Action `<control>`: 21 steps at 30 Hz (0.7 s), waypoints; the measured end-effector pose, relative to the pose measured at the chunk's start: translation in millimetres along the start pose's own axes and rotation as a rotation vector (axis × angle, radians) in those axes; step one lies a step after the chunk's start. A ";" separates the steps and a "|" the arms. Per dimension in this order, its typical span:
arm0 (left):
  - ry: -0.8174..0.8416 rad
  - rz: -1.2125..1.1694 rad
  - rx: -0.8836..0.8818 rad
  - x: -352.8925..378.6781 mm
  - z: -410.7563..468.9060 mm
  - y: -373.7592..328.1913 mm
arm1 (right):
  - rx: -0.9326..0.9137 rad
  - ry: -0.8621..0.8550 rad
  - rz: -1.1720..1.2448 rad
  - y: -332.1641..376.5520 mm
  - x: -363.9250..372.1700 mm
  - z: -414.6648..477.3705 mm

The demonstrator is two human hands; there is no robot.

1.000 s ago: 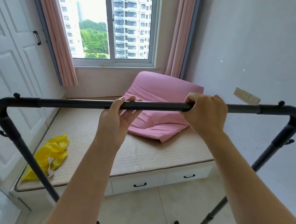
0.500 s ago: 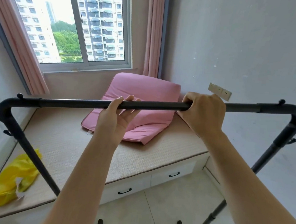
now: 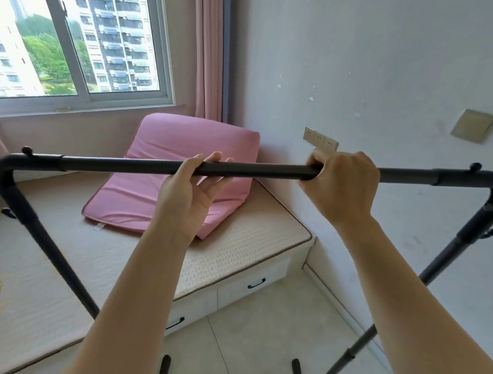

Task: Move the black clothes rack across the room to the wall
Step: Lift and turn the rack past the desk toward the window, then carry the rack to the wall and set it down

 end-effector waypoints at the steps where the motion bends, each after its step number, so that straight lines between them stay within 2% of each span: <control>1: 0.007 -0.003 -0.011 4.8 3.8 6.0 | 0.011 0.008 -0.017 -8.5 1.5 0.7; 21: 0.234 -0.011 -0.313 90.9 93.0 118.7 | 0.170 0.005 -0.283 -123.0 1.0 18.9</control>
Point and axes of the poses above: each hand's wrist, its own z-axis towards the middle knuckle, its own x-axis out of the palm, y = z × x, the point moved 9 cm from there along z, towards the middle knuckle
